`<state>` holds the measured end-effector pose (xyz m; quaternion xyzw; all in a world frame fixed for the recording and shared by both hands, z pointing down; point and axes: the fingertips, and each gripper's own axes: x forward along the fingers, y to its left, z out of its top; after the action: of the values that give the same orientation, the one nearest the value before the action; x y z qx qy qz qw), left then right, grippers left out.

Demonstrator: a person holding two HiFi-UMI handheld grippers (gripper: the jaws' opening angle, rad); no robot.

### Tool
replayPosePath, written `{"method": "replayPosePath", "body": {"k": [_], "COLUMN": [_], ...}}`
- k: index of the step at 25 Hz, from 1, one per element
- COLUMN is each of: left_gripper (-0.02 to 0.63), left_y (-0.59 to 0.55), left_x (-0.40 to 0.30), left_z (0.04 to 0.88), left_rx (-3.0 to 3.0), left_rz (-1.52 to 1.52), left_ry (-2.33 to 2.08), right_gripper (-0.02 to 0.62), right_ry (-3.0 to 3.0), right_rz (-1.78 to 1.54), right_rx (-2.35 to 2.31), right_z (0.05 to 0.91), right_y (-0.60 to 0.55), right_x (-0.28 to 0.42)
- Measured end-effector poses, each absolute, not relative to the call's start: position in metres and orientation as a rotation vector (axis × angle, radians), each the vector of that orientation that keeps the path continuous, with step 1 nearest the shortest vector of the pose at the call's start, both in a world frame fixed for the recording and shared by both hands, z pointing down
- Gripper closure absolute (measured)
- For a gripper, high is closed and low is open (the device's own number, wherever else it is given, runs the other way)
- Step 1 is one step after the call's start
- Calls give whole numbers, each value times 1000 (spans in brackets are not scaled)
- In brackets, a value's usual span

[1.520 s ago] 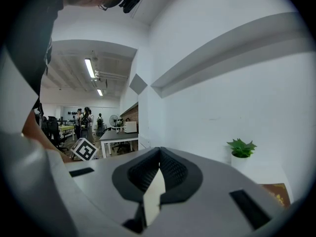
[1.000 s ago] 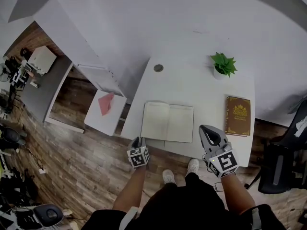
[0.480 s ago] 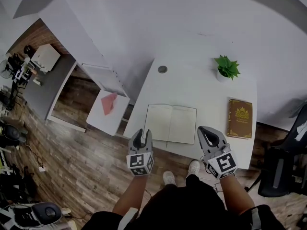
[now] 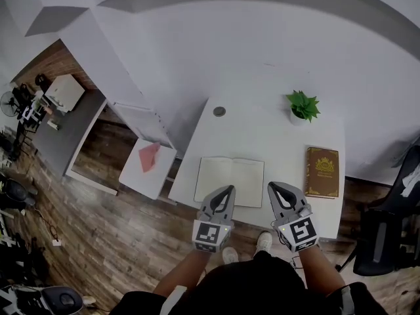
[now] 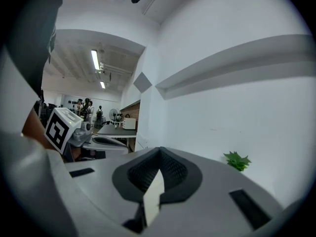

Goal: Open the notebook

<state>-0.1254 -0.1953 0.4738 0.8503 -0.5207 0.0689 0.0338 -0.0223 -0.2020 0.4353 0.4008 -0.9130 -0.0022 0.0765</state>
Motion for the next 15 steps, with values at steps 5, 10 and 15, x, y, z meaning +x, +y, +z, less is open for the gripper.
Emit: {"method": "replayPosePath", "body": {"k": [5,10,15], "left_gripper": [600,600,600], "left_y": [-197,-200,-198], "left_x": [-114,-120,-119], "left_z": [465,465,466], "left_rx": [2626,2603,2598], "left_rz": [209,214,228], "left_ry": [-1588,-1619,-1614], "right_gripper": [595,594,594], "right_ry": [-2741,-2759,-2795], "right_rz": [-54,-67,-64], "right_rx": [1230,1258,1268], "right_z": [425,417,412], "right_y": [-199,-197,-197], "right_x": [-17,-14,-11]}}
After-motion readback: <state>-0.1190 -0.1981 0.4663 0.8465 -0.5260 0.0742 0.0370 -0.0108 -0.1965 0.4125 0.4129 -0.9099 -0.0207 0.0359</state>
